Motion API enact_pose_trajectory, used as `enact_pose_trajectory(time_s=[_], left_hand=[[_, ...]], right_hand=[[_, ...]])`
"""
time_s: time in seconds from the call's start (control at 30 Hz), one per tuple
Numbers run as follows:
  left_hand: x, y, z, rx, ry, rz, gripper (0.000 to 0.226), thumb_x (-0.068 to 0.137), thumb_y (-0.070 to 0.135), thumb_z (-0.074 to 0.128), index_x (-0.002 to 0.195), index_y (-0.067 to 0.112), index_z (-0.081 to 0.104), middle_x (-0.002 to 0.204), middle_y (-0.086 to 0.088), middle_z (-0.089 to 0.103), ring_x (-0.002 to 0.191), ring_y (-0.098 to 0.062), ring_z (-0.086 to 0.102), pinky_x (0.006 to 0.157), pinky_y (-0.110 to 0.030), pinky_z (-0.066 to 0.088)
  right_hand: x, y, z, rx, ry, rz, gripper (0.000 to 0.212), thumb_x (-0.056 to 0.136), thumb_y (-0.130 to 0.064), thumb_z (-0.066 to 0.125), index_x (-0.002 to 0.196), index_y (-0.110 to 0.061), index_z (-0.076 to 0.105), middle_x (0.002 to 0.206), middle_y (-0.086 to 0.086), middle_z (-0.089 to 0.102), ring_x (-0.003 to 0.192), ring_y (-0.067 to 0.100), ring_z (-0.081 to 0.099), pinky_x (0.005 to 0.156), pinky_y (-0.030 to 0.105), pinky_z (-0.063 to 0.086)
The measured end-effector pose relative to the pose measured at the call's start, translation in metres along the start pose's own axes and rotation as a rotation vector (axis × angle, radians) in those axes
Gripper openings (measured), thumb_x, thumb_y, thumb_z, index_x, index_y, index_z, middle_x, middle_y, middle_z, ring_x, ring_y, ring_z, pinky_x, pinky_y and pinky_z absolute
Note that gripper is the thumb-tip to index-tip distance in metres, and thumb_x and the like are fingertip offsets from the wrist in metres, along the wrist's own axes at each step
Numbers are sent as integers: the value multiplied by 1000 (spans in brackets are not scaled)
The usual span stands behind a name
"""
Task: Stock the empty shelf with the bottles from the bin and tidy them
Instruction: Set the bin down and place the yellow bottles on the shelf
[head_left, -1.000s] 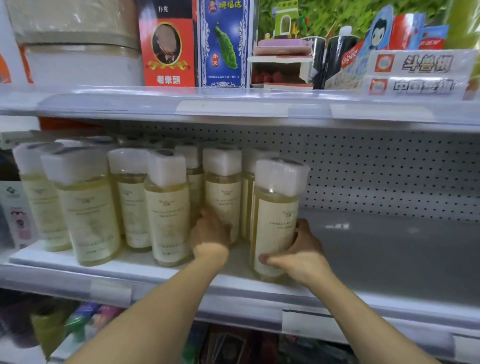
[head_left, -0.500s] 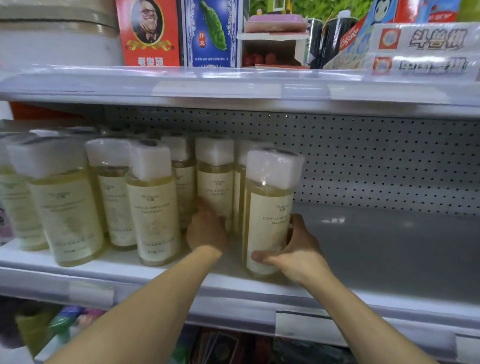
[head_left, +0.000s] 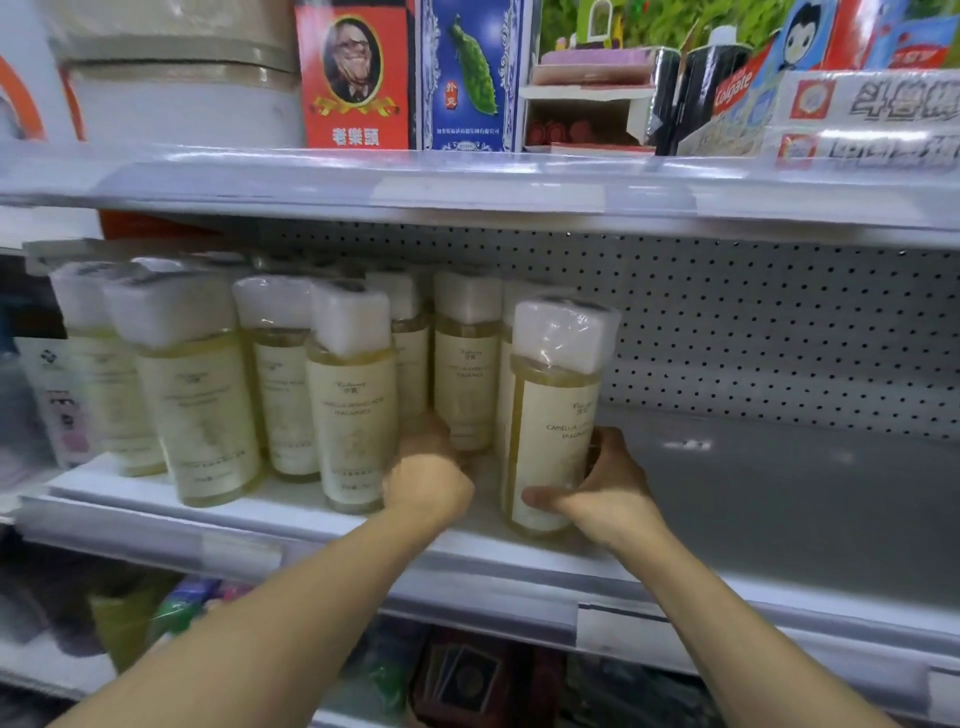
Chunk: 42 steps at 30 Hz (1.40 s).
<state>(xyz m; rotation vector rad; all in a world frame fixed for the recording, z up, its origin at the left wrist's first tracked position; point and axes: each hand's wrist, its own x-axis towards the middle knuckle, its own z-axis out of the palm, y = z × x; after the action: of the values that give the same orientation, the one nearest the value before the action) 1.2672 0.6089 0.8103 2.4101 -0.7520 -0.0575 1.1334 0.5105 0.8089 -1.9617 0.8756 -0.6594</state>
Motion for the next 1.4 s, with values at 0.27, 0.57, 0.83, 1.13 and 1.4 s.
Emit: enact_pose_trajectory(time_s=[0.27,0.57,0.83,1.13,1.4], left_hand=[[-44,-18,-48,135,9,-11,19,89,32,64,93,21,49,90,2,55,84,-16,51,69,-29,40],[-47,-28,-60,198,18,60,22,89,37,62,102,20,54,94,3,58,85,-16,53,68,-29,41],[-44,-33,-66,229,57,61,26,88,39,63,103,19,56,96,2,59,91,-21,56,74,-31,46],[-44,-41,-64,194,64,62,20,88,37,63,94,22,51,90,4,57,83,-16,50,68,-29,37],[-41,-48,-69,184,64,61,21,88,37,62,91,24,47,87,5,49,82,-17,47,70,-30,38]], right_hand=[[3,-17,25,-78,-110,0,79,67,-33,85,130,-20,40,135,3,53,119,22,54,97,34,46],[1,-29,35,-160,-99,-16,66,70,-37,82,119,-17,43,128,4,57,112,25,58,95,41,50],[20,-42,71,-204,6,-21,66,68,-42,82,117,-11,49,124,7,59,111,28,58,93,45,50],[25,-42,89,-260,72,-35,77,71,-51,76,128,-13,41,128,6,55,111,29,58,89,45,51],[27,-48,101,-312,125,-8,66,67,-52,73,117,-20,45,114,1,61,100,27,62,80,36,50]])
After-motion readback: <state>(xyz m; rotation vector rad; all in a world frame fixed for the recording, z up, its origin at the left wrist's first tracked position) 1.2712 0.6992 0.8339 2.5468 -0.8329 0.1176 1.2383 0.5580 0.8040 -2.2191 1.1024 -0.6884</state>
